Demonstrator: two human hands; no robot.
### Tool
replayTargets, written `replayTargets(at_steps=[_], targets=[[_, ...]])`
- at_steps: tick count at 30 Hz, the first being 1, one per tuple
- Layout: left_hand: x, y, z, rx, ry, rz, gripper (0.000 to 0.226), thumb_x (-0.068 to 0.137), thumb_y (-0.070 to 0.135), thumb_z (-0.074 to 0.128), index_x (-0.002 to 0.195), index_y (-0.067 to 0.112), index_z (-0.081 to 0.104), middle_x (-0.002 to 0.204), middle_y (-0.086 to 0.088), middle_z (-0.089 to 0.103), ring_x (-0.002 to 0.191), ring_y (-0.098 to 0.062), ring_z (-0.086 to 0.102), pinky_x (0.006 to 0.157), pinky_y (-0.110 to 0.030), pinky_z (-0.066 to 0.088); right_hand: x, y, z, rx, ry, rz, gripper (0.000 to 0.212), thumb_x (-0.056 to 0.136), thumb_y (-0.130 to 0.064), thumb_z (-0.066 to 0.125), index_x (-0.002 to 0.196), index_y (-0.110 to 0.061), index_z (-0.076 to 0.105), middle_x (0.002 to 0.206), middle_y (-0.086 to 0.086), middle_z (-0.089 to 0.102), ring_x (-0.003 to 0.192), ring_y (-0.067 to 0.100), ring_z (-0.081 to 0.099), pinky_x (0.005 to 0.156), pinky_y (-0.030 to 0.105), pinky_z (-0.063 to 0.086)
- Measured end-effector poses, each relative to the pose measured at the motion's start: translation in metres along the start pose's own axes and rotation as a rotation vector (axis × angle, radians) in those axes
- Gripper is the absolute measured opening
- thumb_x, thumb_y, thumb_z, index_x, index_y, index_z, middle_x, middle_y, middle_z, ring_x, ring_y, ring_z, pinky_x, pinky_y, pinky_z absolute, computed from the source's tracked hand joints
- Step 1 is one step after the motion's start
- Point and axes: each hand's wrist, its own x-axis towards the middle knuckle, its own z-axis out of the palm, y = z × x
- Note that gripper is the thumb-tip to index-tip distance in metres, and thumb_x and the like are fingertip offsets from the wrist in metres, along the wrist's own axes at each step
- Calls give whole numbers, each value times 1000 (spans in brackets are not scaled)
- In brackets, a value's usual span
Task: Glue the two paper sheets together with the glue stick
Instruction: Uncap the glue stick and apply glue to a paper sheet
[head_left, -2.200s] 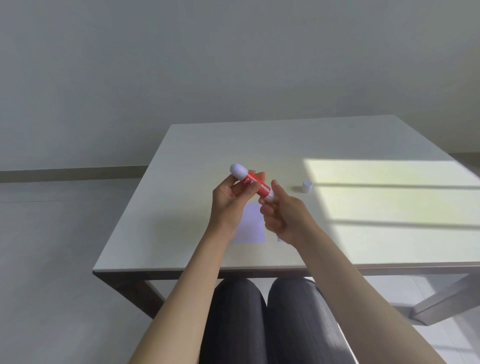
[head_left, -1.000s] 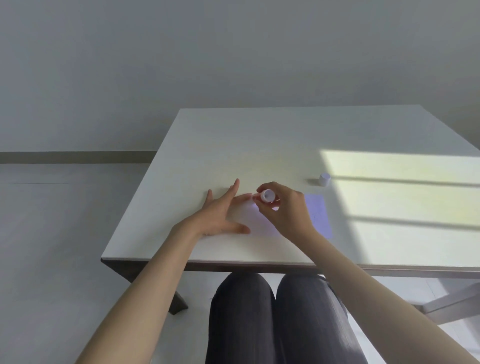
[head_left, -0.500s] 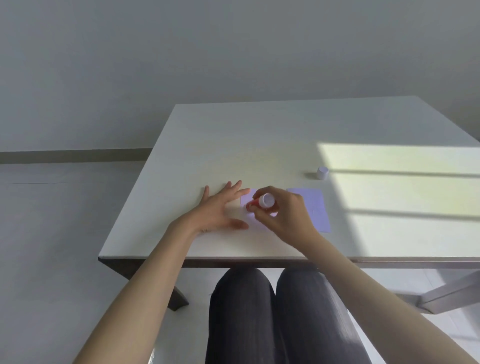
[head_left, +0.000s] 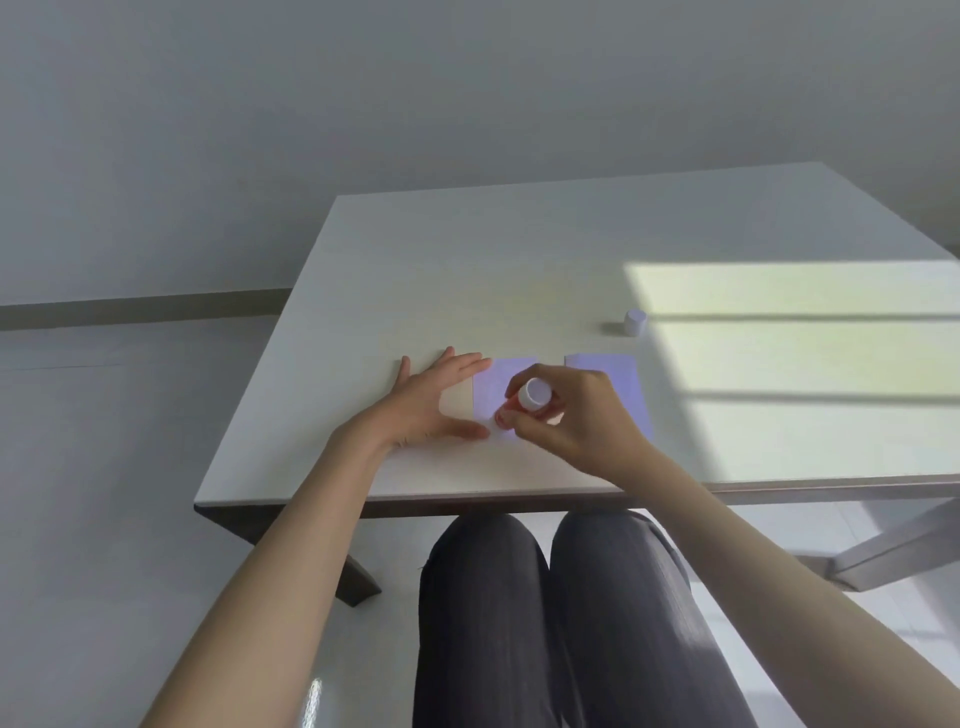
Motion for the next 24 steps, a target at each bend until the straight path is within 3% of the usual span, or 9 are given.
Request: replayTargets(at_steps=[2,4,8,13,15,19,22,24], targets=[[-1,1,-1,-3,-3,-7,86,72,46,73,144,41,27,155,23,21,144,5,-6,112,-38,-23,2,0,-6,11,-27,11,9,77,-17,70,82,-11,65,73,8,76,64,19,68,64,24,55],[-2,2,-2,-9,-6,-7,86,73,44,73,146,39,27,153,25,24,145,3,-6,112,-38,-23,13,5,-15,48,58,113,8,78,-13,70,82,-7,65,75,12,76,66,24,69,62,23,55],[-4,2,-3,-18,-7,3,87,75,40,72,147,33,24,152,23,29,144,3,-4,113,-40,-22,23,10,-23,5,186,187,5,78,-8,68,78,-3,67,74,12,75,69,27,69,71,36,55],[-3,2,-2,-29,-15,5,87,71,46,74,145,40,29,155,24,21,134,15,-7,112,-38,-24,-4,2,-20,8,-12,96,8,73,-12,72,74,-9,65,66,5,72,55,11,58,59,23,48],[-3,2,-2,-19,-13,6,87,71,46,74,145,40,29,155,24,21,137,13,-6,113,-39,-23,-4,4,-26,30,11,126,7,73,-9,72,73,-8,65,63,-1,71,55,12,63,57,19,48],[-4,2,-3,8,-17,11,85,74,44,73,145,40,28,154,25,20,135,14,-6,113,-39,-22,0,7,-37,35,149,205,6,74,-5,69,74,-5,64,70,6,76,65,18,70,65,24,52],[-5,3,-3,-12,-15,13,85,73,46,73,145,41,28,147,33,21,136,14,-6,114,-40,-22,-10,4,-39,11,79,181,8,74,-8,71,73,-6,64,69,9,74,60,20,69,62,29,53],[-5,1,-2,-20,-17,17,86,72,48,73,144,44,26,150,32,19,142,8,-7,114,-40,-22,-17,2,-42,77,77,171,8,76,-8,71,74,-7,64,67,-1,75,57,16,70,59,28,56]])
